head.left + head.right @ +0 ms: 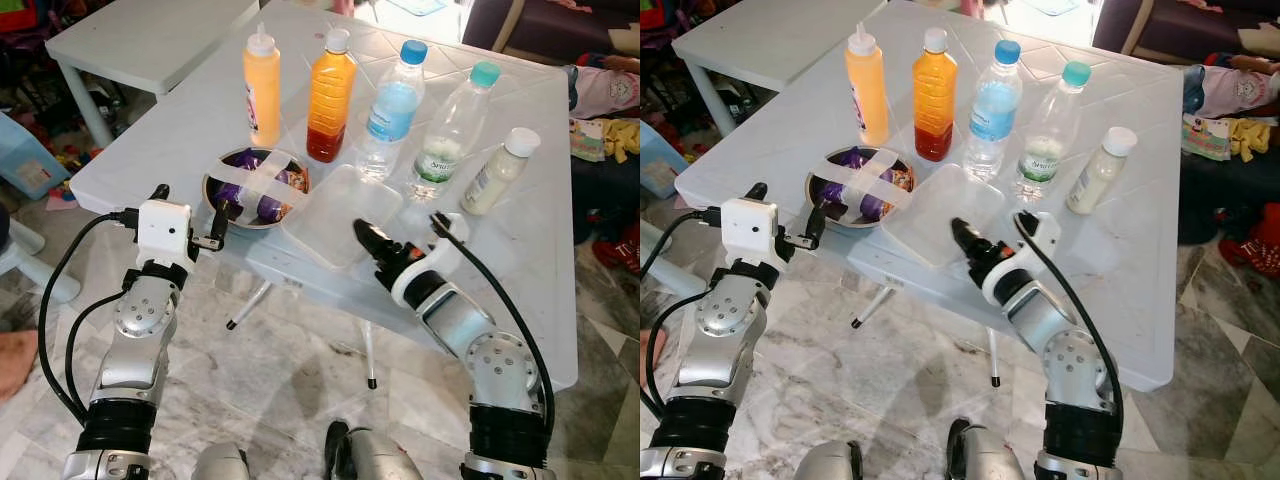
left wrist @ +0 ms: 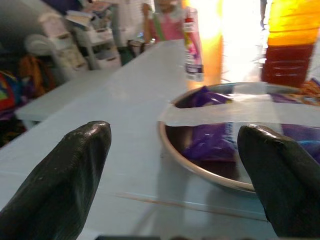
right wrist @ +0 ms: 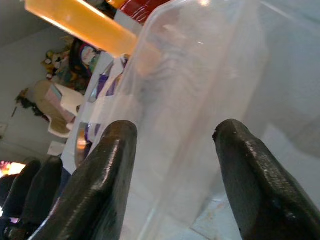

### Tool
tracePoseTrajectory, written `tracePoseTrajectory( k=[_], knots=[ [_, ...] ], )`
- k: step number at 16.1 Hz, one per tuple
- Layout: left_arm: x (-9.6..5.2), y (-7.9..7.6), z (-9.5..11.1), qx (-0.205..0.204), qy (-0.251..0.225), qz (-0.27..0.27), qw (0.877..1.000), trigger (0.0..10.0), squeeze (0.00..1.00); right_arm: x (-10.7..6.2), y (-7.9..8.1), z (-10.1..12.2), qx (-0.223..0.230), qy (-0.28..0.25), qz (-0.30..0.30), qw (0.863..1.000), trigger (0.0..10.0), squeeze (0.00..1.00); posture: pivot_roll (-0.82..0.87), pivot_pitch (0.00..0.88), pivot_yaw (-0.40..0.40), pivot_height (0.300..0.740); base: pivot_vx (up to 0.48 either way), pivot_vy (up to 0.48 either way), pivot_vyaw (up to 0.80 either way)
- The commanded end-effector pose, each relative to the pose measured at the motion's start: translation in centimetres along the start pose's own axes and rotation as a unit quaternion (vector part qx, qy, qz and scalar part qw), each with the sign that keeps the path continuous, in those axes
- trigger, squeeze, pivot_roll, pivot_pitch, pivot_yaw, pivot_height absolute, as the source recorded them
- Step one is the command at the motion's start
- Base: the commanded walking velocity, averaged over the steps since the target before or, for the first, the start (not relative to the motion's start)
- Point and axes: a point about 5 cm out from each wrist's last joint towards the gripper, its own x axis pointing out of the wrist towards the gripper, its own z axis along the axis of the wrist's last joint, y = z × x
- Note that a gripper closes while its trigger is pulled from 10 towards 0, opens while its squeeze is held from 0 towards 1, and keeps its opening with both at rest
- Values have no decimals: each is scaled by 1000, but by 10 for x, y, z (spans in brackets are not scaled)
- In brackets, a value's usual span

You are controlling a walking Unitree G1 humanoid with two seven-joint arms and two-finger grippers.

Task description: Restocking fridge

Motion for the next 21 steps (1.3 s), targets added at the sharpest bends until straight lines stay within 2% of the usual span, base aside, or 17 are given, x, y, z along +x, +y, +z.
tracePoseTrajectory(
  k=[1, 3, 6, 10, 12, 15, 17, 19, 20, 21],
  knots=[
    [-4, -6, -3, -12, 7, -27, 1000, 10000, 0, -1, -3, -11, 31, 2, -12, 999, 0, 0, -12, 122, -43, 740, 0, 0, 0],
    [-6, -12, -1, -22, 6, -58, 998, 10000, 0, -3, -11, -8, 24, -5, -33, 999, 0, 0, -13, 122, -44, 740, 0, 0, 0],
    [-6, -7, -2, -16, 8, -54, 998, 10000, 0, -5, -23, 1, 17, -19, -67, 997, 0, 0, -12, 125, -43, 740, 0, 0, 0],
    [-8, -8, -2, -19, 10, -57, 998, 10000, 0, -12, -28, 11, -7, -34, -84, 996, 0, 0, -21, 126, -41, 740, 0, 0, 0],
    [-7, -10, -2, -19, 11, -58, 998, 10000, 0, -16, -30, 24, -49, -44, -93, 994, 0, 0, -25, 127, -39, 740, 0, 0, 0],
    [-6, -10, -2, -18, 11, -58, 998, 10000, 0, -20, -28, 38, -82, -57, -91, 991, 0, 0, -30, 126, -36, 740, 0, 0, 0],
    [-5, -10, -3, -16, 12, -58, 998, 10000, 0, -25, -25, 50, -154, -53, -88, 983, 0, 0, -33, 126, -33, 740, 0, 0, 0],
    [-5, -12, -3, -16, 12, -59, 998, 10000, 0, -27, -26, 55, -168, -56, -89, 980, 0, 0, -36, 123, -31, 740, 0, 0, 0],
    [-4, -13, -3, -14, 11, -61, 998, 10000, 0, -27, -27, 56, -180, -55, -86, 978, 392, 0, -34, 122, -30, 740, 0, 0, 0],
    [-4, -14, -2, -14, 10, -61, 998, 10000, 0, -26, -25, 54, -196, -49, -77, 976, 3333, 0, -35, 121, -29, 740, 0, 0, 0]
  ],
)
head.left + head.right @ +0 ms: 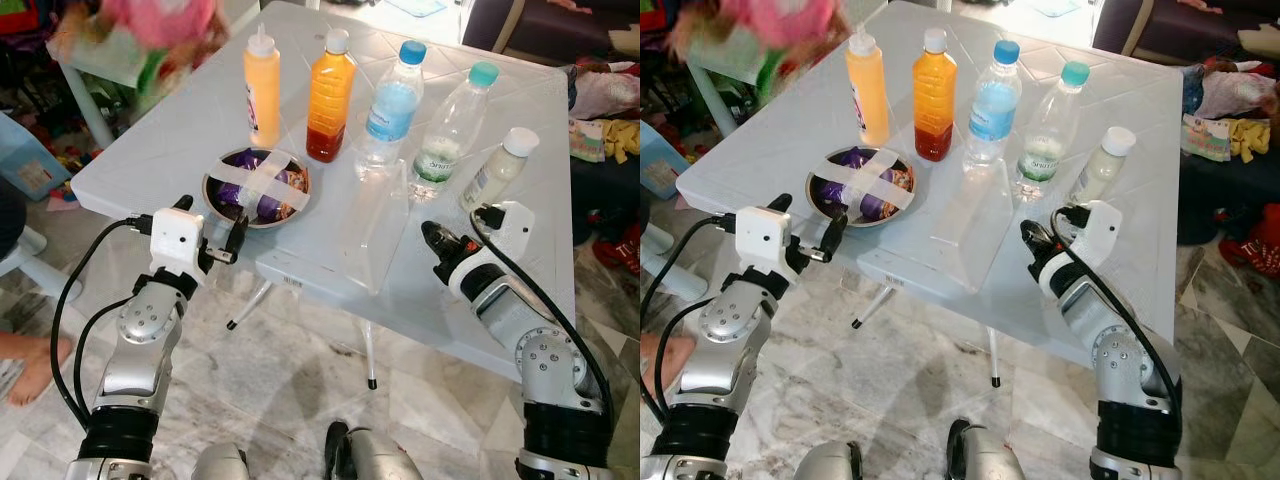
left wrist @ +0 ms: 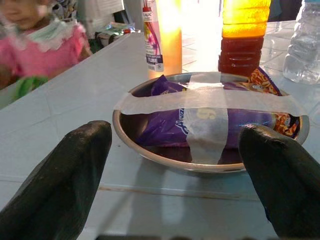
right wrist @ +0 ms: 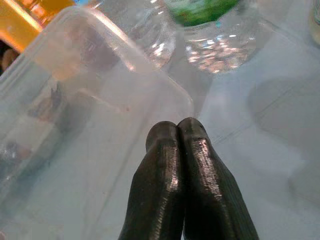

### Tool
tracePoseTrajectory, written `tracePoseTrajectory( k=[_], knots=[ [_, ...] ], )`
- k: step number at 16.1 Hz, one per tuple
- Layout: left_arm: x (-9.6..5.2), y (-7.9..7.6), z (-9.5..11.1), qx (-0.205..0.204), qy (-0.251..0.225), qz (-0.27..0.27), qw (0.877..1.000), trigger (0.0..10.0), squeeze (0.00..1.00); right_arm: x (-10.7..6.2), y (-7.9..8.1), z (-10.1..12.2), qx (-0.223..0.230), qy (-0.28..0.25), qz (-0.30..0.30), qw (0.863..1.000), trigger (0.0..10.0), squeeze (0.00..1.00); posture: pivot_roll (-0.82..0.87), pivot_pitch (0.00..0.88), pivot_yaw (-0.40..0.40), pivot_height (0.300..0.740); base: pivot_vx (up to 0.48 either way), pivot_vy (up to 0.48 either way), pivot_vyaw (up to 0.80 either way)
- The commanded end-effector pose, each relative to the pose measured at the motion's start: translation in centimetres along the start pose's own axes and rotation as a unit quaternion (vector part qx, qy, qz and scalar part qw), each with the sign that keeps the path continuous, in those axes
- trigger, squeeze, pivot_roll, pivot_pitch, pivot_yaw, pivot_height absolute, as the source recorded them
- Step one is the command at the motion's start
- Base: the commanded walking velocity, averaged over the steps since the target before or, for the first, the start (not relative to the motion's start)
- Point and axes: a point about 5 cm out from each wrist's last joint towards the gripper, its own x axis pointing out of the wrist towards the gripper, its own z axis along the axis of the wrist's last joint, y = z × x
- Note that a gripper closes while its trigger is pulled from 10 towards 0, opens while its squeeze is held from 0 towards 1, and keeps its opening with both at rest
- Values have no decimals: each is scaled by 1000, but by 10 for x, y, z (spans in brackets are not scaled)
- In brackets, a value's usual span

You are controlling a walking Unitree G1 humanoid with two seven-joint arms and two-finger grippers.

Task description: Restocking fridge

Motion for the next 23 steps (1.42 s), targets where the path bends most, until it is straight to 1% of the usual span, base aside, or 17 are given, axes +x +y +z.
tracePoseTrajectory(
  k=[1, 2, 3, 4, 6, 8, 10, 12, 13, 15, 16, 17, 18, 19, 20, 22, 23],
  knots=[
    [1, -1, 1, 6, -2, -2, 1000, 10000, 0, 0, 5, 2, -22, -4, 17, 1000, 10000, 0, -35, 121, -28, 740, 0, 0, 0],
    [2, -1, 1, 8, -1, -3, 1000, 10000, 0, 3, 9, 1, -28, -2, 35, 999, 10000, 0, -35, 122, -26, 740, 0, 0, 0],
    [2, -1, 1, 9, 0, -3, 1000, 10000, 0, 8, 17, 1, -63, 0, 63, 996, 10000, 0, -32, 123, -25, 740, 0, 0, 0],
    [2, -2, 2, 10, -1, -4, 1000, 10000, 0, 13, 23, 3, -81, 0, 86, 993, 10000, 35, -28, 123, -25, 740, 0, 0, 0],
    [2, -1, 2, 12, -2, -2, 1000, 10000, 0, 22, 31, 7, -106, -4, 120, 987, 10000, 27, -19, 124, -32, 740, 0, 0, 0],
    [2, -1, 2, 12, -2, 0, 1000, 10000, 0, 25, 34, 7, -113, -2, 132, 985, 10000, 12, -18, 124, -35, 740, 0, 0, 0],
    [0, -1, 1, 11, -1, 3, 1000, 10000, 0, 30, 32, 3, -110, 13, 142, 984, 10000, 8, -16, 124, -39, 740, 0, 0, 0],
    [0, -1, 1, 11, -1, 4, 1000, 10000, 0, 32, 32, -1, -118, 22, 154, 981, 10000, 4, -16, 125, -41, 740, 0, 0, 0],
    [0, -2, 1, 11, -2, 4, 1000, 10000, 0, 33, 35, -3, -136, 19, 164, 977, 10000, 0, -13, 124, -43, 740, 0, 0, 0],
    [0, -1, 1, 11, -2, 6, 1000, 10000, 0, 32, 35, 1, -150, -6, 152, 977, 10000, 0, -13, 124, -44, 740, 0, 0, 0],
    [0, 0, 1, 11, -2, 7, 1000, 10000, 0, 27, 38, 7, -167, -46, 134, 976, 10000, 1000, -13, 123, -44, 740, 0, 0, 0],
    [-1, 0, 1, 11, -1, 7, 1000, 10000, 0, 23, 40, 11, -181, -71, 115, 974, 10000, 1000, -18, 122, -43, 740, 0, 0, 0],
    [-1, -1, 1, 11, -1, 6, 1000, 10000, 0, 19, 42, 11, -185, -80, 93, 975, 10000, 1000, -20, 121, -43, 740, 0, 0, 0],
    [-1, -1, 1, 6, -1, 1, 1000, 10000, 0, 11, 45, 9, -172, -95, 72, 978, 10000, 1000, -27, 119, -40, 740, 0, 0, 0],
    [-1, -1, 2, 3, -1, -3, 1000, 10000, 0, 7, 46, 7, -167, -99, 63, 979, 10000, 1000, -27, 119, -40, 740, 0, 0, 0],
    [-3, 0, 6, -5, -8, -33, 999, 10000, 0, -5, 44, -1, -166, -105, 50, 979, 10000, 1000, -35, 119, -38, 740, 0, 0, 0],
    [-6, 2, 9, -11, -10, -48, 999, 10000, 0, -12, 40, -4, -177, -112, 41, 977, 10000, 1000, -35, 119, -38, 740, 0, 0, 0]
  ],
)
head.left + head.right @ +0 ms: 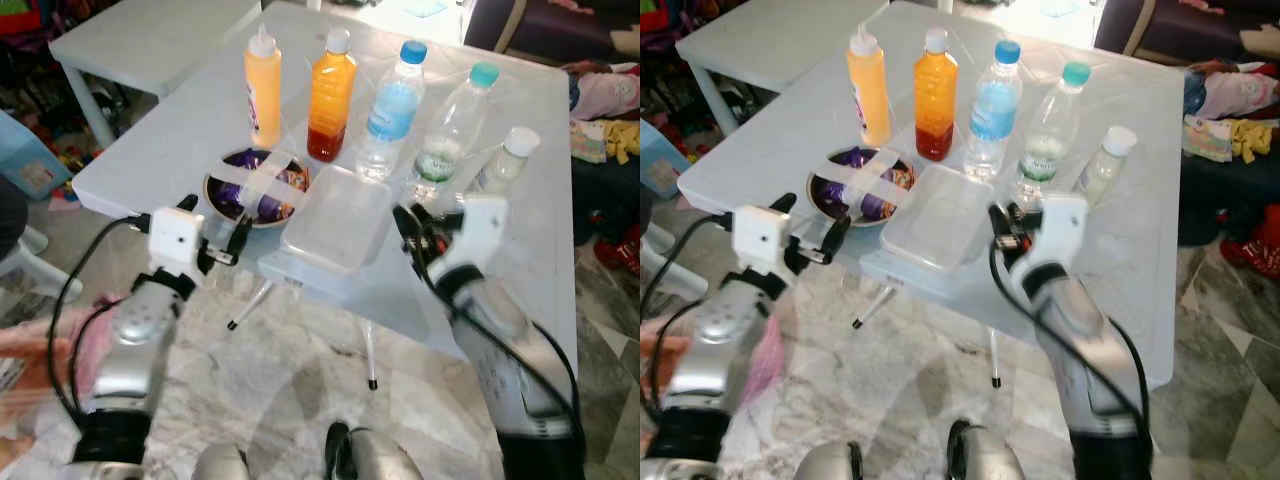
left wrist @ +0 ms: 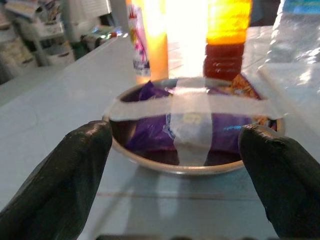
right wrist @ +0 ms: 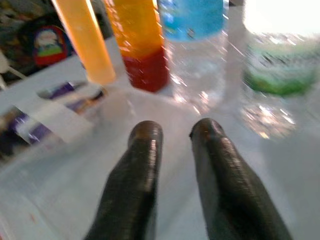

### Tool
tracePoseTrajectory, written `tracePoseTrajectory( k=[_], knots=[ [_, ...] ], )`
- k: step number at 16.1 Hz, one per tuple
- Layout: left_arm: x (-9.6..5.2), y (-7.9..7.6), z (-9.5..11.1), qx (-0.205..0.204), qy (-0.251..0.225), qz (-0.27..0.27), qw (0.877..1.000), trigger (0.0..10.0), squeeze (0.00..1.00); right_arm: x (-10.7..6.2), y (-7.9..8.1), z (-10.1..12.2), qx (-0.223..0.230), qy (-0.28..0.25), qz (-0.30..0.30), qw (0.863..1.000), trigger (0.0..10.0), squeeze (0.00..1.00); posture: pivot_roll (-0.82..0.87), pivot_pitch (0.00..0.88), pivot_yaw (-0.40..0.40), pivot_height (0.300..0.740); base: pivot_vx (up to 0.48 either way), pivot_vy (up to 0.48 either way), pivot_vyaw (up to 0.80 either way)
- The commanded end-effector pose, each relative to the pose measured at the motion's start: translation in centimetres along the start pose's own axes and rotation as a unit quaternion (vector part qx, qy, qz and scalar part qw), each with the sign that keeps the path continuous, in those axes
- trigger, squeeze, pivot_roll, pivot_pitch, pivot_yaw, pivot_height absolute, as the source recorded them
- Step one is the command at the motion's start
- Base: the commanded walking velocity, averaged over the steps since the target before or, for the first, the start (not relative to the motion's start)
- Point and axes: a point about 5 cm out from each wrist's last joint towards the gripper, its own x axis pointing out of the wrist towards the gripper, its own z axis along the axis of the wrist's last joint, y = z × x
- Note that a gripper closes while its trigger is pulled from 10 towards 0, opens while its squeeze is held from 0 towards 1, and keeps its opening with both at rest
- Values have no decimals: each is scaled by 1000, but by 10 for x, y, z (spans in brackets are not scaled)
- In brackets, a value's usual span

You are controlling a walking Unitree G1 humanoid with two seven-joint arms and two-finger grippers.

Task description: Restocking fridge

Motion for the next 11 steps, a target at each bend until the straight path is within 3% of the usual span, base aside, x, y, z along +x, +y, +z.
tracePoseTrajectory(
  k=[1, 3, 5, 11],
  knots=[
    [-2, -1, 2, -6, -1, -13, 1000, 10000, 0, -3, 1, 8, -16, -23, -1, 1000, 10000, 1000, -37, 122, -37, 740, 0, 0, 0],
    [-7, 14, 6, -9, 6, 0, 1000, 10000, 0, -16, -8, 5, -61, -43, -33, 997, 10000, 1000, -35, 119, -37, 740, 0, 0, 0],
    [-8, 24, 6, -28, 10, 37, 999, 10000, 0, -17, -7, 1, -60, -37, -51, 996, 10000, 1000, -35, 117, -37, 740, 0, 0, 0],
    [-14, 10, 2, -53, 13, 28, 998, 10000, 0, -17, -4, -1, -83, -42, -44, 995, 10000, 1000, -41, 101, -47, 740, 0, 287, -800]
  ],
)
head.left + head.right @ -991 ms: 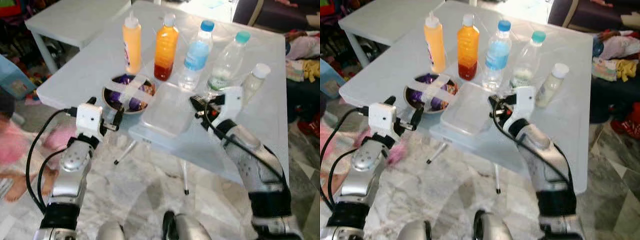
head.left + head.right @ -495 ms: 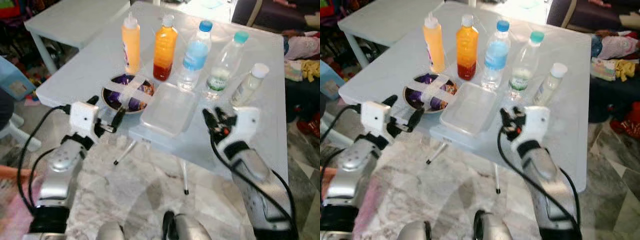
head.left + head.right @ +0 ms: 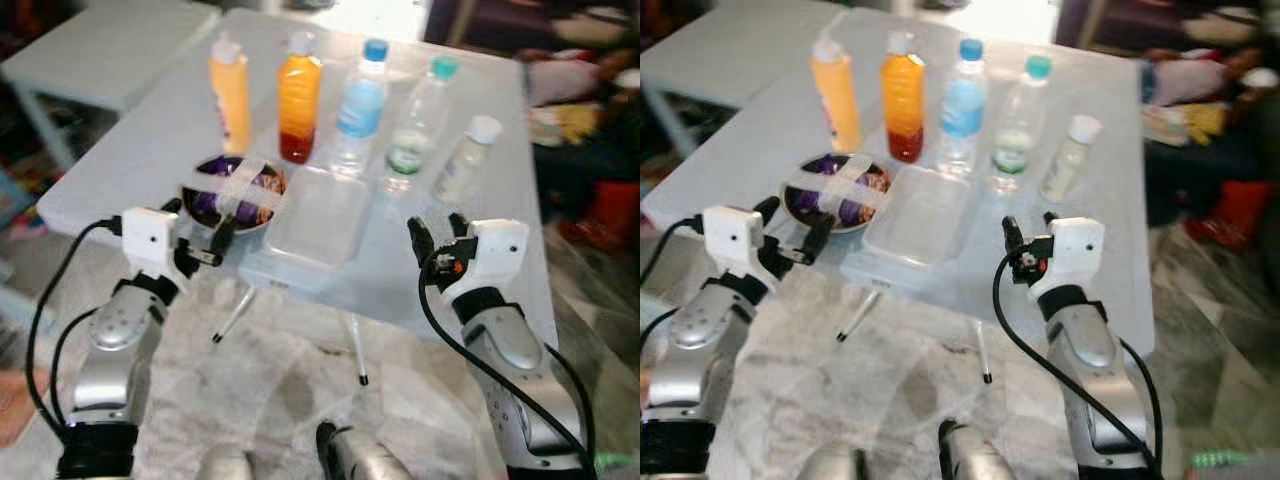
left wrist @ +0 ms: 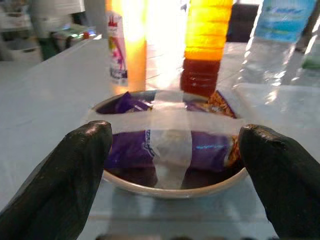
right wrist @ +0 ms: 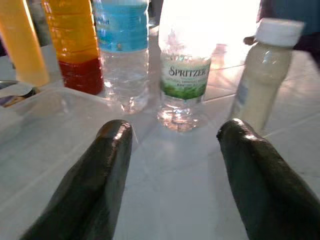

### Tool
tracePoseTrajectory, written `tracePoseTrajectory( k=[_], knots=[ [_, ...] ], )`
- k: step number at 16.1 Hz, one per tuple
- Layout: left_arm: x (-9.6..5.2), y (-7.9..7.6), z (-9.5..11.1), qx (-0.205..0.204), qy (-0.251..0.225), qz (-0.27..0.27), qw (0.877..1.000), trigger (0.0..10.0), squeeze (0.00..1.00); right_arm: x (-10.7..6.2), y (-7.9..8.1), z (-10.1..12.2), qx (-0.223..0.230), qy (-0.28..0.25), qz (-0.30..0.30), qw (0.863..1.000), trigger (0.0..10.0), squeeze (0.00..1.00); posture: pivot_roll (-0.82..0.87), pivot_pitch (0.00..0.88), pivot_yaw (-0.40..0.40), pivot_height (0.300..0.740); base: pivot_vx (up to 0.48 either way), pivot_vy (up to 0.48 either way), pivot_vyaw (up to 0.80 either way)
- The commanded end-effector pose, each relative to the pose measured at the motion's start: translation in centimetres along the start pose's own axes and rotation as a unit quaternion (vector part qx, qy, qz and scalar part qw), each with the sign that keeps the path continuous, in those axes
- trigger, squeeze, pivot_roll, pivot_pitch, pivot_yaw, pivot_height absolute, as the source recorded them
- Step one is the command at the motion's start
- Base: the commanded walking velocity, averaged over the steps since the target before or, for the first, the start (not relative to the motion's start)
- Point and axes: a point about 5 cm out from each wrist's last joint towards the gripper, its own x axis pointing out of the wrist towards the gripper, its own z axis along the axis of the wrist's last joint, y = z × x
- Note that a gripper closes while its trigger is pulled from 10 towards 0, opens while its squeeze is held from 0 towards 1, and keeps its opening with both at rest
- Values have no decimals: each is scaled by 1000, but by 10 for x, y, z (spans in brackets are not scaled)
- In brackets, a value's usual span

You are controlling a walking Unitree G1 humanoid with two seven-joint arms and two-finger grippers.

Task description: Restocking fridge

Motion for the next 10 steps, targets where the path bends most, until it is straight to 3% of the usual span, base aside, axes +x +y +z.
tracePoseTrajectory(
  k=[1, 7, 9, 10],
  knots=[
    [-2, 2, 1, 2, 3, 6, 1000, 10000, 0, 0, 3, 1, -2, -5, 6, 1000, 10000, 1000, -43, 102, -47, 740, 0, 394, -800],
    [3, -3, 5, -3, -8, 5, 1000, 10000, 0, 0, 2, 1, -21, -12, 5, 1000, 10000, 992, -54, 100, -54, 740, 0, 416, -800],
    [4, -5, 6, 1, -16, 8, 1000, 10000, 0, 1, 3, 2, -23, -18, 6, 1000, 10000, 949, -54, 98, -55, 740, 0, 0, -800],
    [4, -4, 8, 1, -21, 20, 1000, 10000, 0, 1, 3, 2, -23, -21, 7, 999, 10000, 0, -53, 97, -54, 740, 0, 0, 0]
  ],
)
